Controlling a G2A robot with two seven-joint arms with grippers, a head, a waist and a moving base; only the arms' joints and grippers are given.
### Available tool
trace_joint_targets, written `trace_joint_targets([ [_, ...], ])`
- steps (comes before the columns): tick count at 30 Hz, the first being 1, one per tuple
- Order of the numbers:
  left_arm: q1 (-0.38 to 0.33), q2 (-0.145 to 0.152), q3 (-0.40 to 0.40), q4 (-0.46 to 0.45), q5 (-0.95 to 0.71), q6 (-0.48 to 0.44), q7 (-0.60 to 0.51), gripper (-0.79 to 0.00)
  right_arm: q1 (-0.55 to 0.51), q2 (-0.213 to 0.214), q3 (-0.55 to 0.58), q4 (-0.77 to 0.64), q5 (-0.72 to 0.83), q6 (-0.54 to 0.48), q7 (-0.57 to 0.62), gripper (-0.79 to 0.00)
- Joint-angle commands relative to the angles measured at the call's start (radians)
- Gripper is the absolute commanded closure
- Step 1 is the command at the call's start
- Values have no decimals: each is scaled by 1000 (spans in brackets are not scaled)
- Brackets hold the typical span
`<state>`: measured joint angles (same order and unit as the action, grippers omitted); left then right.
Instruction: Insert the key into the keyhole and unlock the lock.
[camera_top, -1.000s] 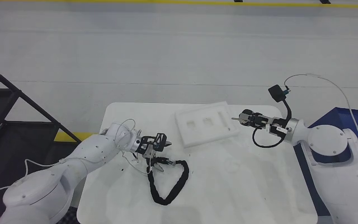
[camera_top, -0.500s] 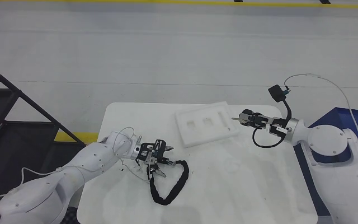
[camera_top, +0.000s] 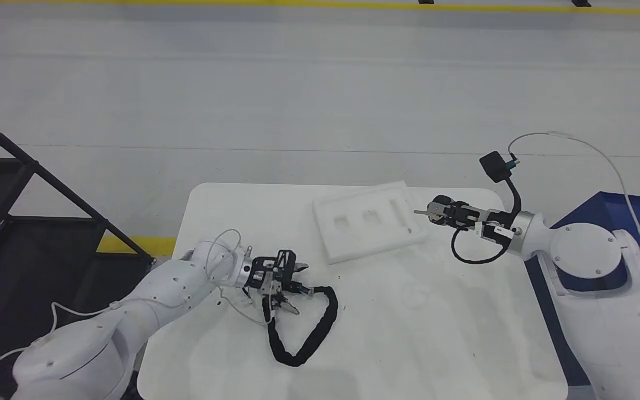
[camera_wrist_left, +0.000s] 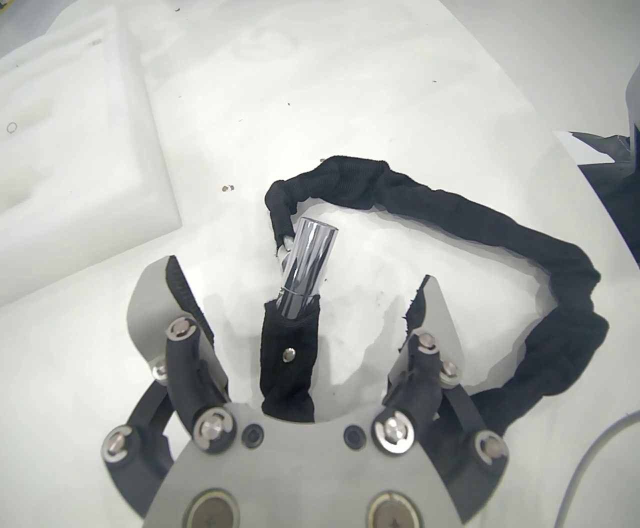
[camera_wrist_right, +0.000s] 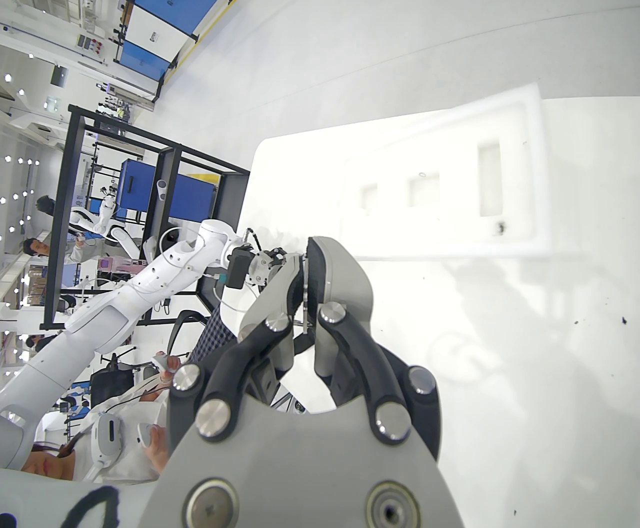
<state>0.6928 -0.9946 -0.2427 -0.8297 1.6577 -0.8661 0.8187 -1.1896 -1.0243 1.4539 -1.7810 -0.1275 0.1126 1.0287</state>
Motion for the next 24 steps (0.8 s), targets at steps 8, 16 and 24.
trace_joint_targets([
  [8, -1, -28, -7, 30, 11, 9, -30, -363, 0, 0, 0, 0, 0, 0, 0, 0],
  [16, -3, -48, -20, 53, -1, -5, -49, 0, 0, 0, 0, 0, 0, 0, 0, 0],
  [24, -17, -43, -38, 33, 8, -49, 39, 0, 0, 0, 0, 0, 0, 0, 0, 0],
])
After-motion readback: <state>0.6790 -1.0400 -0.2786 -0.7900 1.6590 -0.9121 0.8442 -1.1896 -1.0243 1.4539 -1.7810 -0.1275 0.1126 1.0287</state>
